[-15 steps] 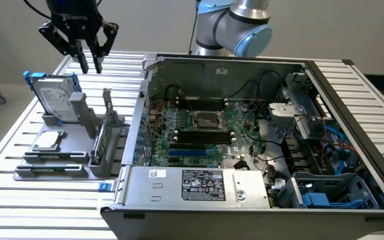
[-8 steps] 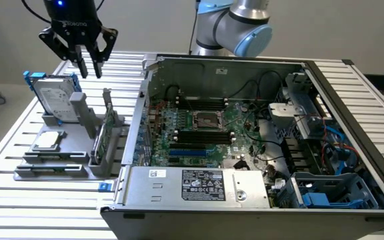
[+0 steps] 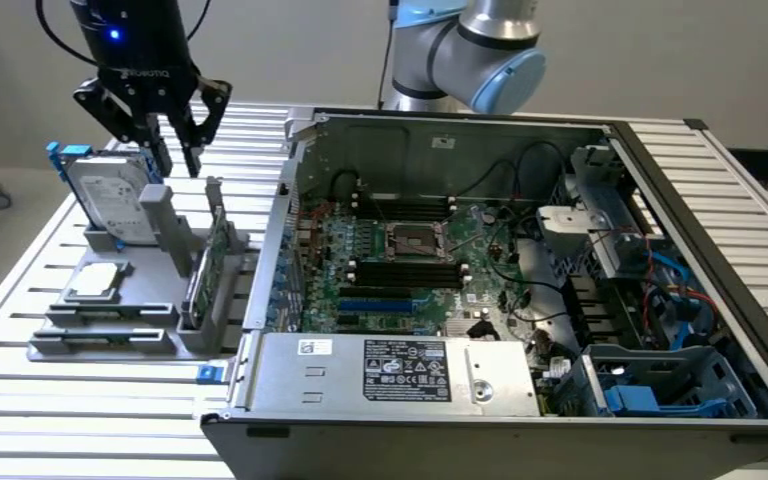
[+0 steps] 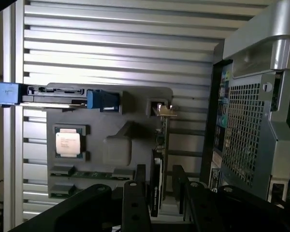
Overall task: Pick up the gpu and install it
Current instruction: 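Pick up the gpu and move the gpu toward the slot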
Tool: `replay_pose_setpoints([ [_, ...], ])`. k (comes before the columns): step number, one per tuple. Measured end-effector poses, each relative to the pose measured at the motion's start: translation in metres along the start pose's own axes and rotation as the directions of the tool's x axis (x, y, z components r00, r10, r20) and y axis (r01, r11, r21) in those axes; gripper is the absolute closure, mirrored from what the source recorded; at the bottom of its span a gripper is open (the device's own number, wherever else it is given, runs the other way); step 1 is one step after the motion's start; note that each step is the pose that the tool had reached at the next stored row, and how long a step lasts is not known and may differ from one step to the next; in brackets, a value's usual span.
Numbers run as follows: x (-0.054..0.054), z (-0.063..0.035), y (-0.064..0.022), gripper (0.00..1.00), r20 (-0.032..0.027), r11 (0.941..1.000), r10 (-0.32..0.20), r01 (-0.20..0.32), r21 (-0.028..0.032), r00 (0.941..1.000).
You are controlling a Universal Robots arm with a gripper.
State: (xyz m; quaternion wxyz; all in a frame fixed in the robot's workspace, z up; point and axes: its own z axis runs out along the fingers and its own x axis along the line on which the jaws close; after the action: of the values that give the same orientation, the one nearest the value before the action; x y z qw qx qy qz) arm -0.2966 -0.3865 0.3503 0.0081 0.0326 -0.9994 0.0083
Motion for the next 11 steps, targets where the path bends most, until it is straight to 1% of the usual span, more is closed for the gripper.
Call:
replay_pose_setpoints([
  [7,0.003,0.0130,-0.0158,0.64,0.0003,1.0000,0.010,-0.010,-0.0001,1.0000],
  [11,0.003,0.0205,-0.0226,0.64,0.0004,0.9999,0.012,-0.012,-0.0003,0.9999],
])
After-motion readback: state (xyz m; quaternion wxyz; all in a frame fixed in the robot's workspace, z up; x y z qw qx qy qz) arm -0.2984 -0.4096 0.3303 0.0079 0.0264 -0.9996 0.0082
